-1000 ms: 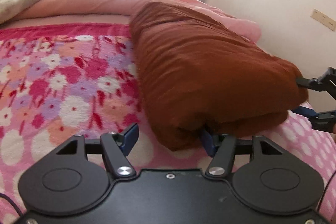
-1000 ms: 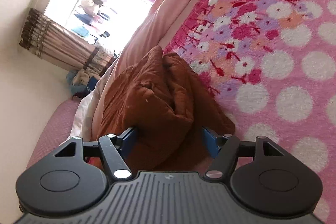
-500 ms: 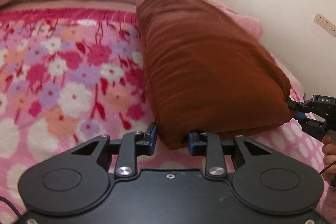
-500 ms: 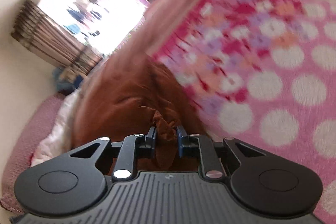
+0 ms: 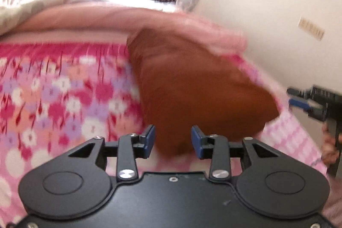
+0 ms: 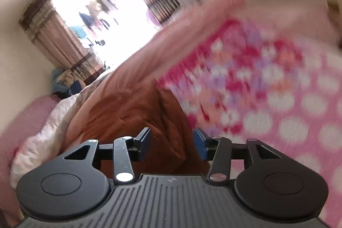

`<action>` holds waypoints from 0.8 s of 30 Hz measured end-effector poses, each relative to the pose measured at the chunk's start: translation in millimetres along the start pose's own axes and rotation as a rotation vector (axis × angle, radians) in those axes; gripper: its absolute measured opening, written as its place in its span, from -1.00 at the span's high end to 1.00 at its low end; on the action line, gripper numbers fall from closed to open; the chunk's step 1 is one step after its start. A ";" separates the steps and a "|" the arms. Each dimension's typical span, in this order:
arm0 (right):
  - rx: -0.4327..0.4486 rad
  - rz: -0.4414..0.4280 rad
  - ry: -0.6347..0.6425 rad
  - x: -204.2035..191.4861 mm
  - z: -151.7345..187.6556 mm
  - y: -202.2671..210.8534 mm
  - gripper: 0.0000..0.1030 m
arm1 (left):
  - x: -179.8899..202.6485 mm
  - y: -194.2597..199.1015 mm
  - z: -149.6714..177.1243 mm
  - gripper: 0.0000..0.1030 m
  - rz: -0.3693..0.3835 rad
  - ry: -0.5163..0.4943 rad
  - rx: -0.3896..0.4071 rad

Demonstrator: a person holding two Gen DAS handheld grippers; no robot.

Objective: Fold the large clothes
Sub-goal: 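Release the coat and smooth the folded bundle with both grippers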

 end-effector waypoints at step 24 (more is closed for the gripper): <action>-0.072 0.166 0.337 -56.9 60.1 -56.0 0.21 | -1.2 -95.8 -0.1 0.22 -0.004 0.083 -0.035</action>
Point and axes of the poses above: each gripper's, at about its wrist camera, not at the fingertips, and y roughly against the way its jaws point, x to its right, z to its underside, the point moved 9 cm from there along -y, roughly the way its jaws point, and after that the axes turned 12 degrees about z, right-handed, at the moved point
